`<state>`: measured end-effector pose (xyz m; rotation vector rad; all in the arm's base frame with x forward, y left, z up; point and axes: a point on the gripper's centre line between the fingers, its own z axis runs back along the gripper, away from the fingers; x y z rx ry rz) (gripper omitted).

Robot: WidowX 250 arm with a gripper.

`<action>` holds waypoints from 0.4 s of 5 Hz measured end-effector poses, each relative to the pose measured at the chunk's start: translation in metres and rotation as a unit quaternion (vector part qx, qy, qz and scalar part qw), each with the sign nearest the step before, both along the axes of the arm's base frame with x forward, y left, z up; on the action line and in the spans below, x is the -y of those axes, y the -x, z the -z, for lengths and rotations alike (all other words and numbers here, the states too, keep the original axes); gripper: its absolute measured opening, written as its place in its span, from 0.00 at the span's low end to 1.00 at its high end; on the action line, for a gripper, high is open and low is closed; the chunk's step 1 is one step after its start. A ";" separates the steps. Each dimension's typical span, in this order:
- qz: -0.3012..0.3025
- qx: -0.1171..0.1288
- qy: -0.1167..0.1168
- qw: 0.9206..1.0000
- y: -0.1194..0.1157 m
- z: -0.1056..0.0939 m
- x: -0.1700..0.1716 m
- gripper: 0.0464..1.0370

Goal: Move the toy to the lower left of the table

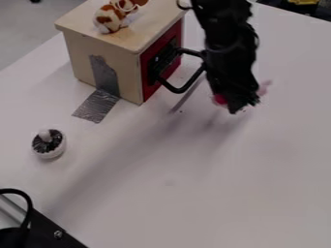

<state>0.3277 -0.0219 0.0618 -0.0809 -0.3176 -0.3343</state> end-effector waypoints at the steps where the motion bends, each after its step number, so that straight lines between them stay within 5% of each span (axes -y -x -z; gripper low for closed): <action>1: -0.048 -0.027 -0.006 0.998 0.044 -0.005 -0.037 0.32; 2: -0.063 -0.059 -0.012 0.996 0.092 0.011 -0.055 0.32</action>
